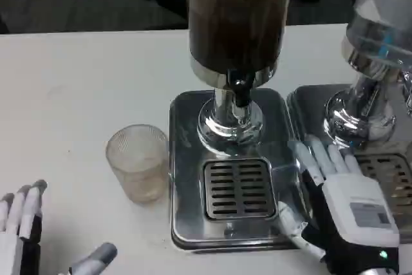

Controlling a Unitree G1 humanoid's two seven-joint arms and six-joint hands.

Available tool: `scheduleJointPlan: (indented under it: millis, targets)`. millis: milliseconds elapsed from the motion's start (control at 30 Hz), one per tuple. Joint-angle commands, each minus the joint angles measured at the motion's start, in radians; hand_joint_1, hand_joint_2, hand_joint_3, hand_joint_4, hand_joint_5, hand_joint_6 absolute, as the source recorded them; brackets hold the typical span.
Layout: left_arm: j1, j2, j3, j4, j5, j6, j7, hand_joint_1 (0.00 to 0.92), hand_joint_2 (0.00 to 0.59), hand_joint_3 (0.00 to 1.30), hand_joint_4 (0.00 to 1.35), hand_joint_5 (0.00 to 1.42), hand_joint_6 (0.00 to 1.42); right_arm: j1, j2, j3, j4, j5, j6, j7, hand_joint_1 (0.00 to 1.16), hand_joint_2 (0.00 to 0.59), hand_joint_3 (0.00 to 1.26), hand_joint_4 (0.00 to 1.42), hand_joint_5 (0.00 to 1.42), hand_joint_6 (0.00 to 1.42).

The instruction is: Grasp the cup under the faucet to collect the drink, then remove the cup.

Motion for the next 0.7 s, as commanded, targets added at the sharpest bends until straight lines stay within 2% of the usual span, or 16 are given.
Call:
scheduleJointPlan:
  millis: [33,467,700]
  targets:
    - [0.007,0.002,-0.003,-0.016,0.005,0.005,-0.005,0.000,0.054,0.00,0.00,0.00,0.00,-0.003,-0.005,-0.007,0.001,0.006,-0.007,-0.009,0.22,0.537,0.06,0.00,0.00,0.00]
    - [-0.013,-0.004,-0.011,-0.004,-0.011,-0.010,0.003,0.000,0.050,0.00,0.00,0.00,0.00,-0.005,-0.006,-0.015,0.000,0.013,-0.007,-0.009,0.21,0.537,0.06,0.00,0.00,0.00]
    - [-0.035,-0.001,0.029,-0.004,-0.072,-0.068,0.031,0.000,0.042,0.00,0.00,0.00,0.00,-0.019,0.001,-0.002,-0.001,-0.003,0.008,0.007,0.21,0.537,0.06,0.00,0.00,0.00]
